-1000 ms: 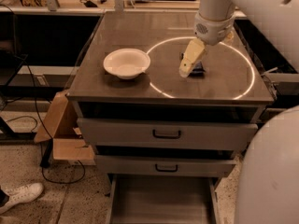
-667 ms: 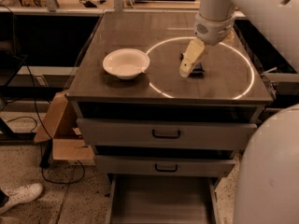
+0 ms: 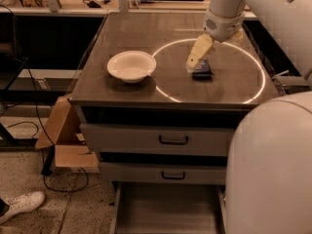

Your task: Place rxbar blueberry into bottom drawer

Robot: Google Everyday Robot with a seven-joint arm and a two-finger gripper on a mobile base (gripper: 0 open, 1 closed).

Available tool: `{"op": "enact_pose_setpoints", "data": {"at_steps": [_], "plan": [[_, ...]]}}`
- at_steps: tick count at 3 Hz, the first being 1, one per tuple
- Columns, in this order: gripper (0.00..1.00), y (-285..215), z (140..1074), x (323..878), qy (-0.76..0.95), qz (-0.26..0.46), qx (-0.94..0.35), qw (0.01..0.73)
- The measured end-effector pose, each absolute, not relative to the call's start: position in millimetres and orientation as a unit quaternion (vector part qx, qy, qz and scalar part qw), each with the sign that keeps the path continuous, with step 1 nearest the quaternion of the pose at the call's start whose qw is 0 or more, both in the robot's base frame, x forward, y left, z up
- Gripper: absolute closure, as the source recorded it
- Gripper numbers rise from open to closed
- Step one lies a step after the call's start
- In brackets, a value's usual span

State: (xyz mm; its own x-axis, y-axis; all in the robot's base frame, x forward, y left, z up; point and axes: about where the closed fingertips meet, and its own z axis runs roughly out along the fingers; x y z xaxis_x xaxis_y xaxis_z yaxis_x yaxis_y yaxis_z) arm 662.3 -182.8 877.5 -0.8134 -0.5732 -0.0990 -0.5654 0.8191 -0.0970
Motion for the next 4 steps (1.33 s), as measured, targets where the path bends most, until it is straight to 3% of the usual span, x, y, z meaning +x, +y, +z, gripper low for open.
{"op": "enact_pose_setpoints", "data": {"at_steps": [2, 4], "plan": [[0.0, -188, 884, 698, 0.957, -0.022, -0.272, 0.1], [0.0, -197, 862, 720, 0.965, -0.025, -0.245, 0.087]]}}
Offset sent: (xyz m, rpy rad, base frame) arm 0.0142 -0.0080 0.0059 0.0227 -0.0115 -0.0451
